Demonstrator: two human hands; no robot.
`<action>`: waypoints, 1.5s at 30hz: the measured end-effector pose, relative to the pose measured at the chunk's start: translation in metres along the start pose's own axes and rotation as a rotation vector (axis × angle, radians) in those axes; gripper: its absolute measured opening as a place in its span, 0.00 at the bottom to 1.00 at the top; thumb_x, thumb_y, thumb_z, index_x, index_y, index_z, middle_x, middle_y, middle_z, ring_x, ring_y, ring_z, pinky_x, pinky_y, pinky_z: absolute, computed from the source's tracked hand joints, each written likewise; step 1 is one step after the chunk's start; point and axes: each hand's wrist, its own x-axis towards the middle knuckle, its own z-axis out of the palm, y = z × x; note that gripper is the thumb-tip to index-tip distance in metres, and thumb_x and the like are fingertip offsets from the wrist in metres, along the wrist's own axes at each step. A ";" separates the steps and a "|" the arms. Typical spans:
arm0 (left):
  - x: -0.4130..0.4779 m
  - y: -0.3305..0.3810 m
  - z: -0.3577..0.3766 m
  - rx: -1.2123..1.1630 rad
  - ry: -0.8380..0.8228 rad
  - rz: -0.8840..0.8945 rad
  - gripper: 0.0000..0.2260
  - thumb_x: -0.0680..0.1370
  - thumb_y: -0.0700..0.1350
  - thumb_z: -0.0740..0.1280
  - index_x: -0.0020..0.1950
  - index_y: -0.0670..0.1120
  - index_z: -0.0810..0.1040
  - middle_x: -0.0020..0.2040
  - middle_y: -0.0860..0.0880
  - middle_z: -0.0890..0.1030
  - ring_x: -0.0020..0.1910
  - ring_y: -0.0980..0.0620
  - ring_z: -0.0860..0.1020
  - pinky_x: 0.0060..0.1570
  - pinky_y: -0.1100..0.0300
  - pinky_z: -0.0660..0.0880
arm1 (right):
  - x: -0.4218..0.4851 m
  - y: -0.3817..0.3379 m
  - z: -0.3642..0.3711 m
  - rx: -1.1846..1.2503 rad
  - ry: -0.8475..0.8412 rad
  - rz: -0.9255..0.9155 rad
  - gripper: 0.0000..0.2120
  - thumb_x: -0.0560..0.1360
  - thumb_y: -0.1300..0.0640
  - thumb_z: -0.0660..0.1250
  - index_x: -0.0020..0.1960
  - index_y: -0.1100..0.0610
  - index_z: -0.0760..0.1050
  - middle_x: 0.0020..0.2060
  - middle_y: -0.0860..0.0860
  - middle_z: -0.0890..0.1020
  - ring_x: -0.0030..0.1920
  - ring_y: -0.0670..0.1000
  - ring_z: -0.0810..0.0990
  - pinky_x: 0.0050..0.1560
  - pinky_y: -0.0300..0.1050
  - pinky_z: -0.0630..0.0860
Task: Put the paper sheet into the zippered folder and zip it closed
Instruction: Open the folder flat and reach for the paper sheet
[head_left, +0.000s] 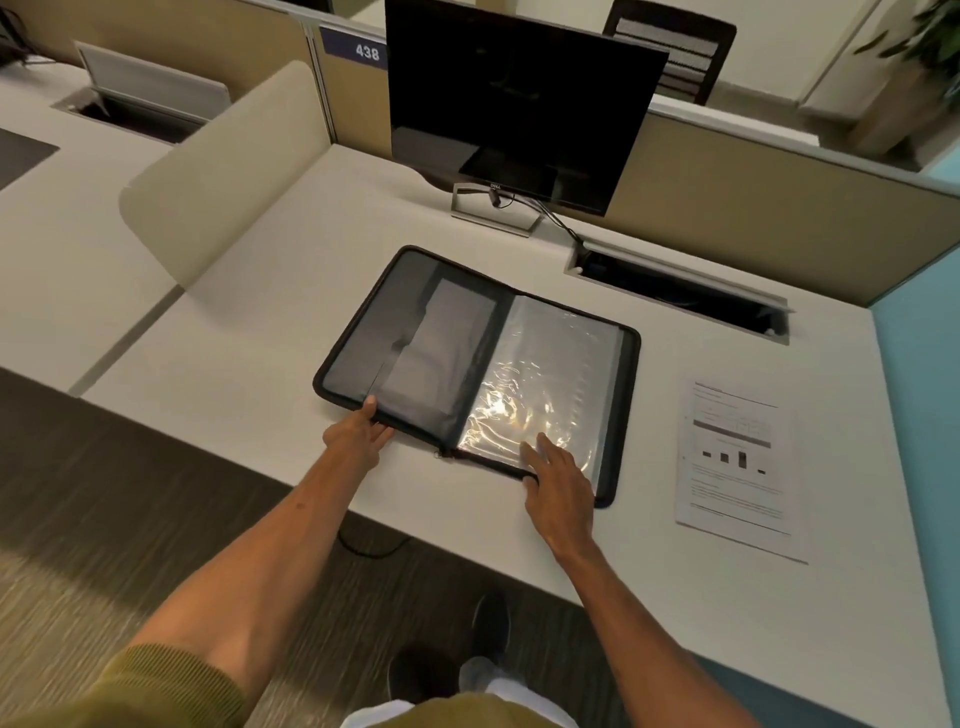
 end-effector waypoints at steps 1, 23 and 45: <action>0.003 -0.001 -0.003 0.015 -0.024 0.007 0.15 0.87 0.47 0.66 0.70 0.39 0.71 0.79 0.39 0.74 0.77 0.43 0.77 0.77 0.49 0.75 | -0.001 0.000 0.000 0.003 0.006 0.003 0.24 0.86 0.54 0.62 0.82 0.47 0.66 0.84 0.48 0.62 0.84 0.51 0.62 0.80 0.55 0.69; -0.058 -0.083 0.051 1.066 -0.024 1.017 0.35 0.89 0.46 0.61 0.89 0.40 0.45 0.89 0.41 0.42 0.89 0.40 0.48 0.88 0.42 0.49 | -0.023 0.022 -0.023 0.103 0.137 0.123 0.23 0.86 0.54 0.62 0.81 0.49 0.67 0.81 0.50 0.67 0.81 0.51 0.67 0.79 0.52 0.70; -0.121 -0.250 0.321 1.645 -0.694 0.946 0.31 0.91 0.51 0.55 0.89 0.42 0.45 0.89 0.45 0.49 0.89 0.45 0.50 0.89 0.48 0.52 | 0.016 0.288 -0.123 0.098 0.231 0.439 0.21 0.85 0.55 0.63 0.77 0.50 0.73 0.77 0.48 0.73 0.76 0.50 0.72 0.72 0.48 0.74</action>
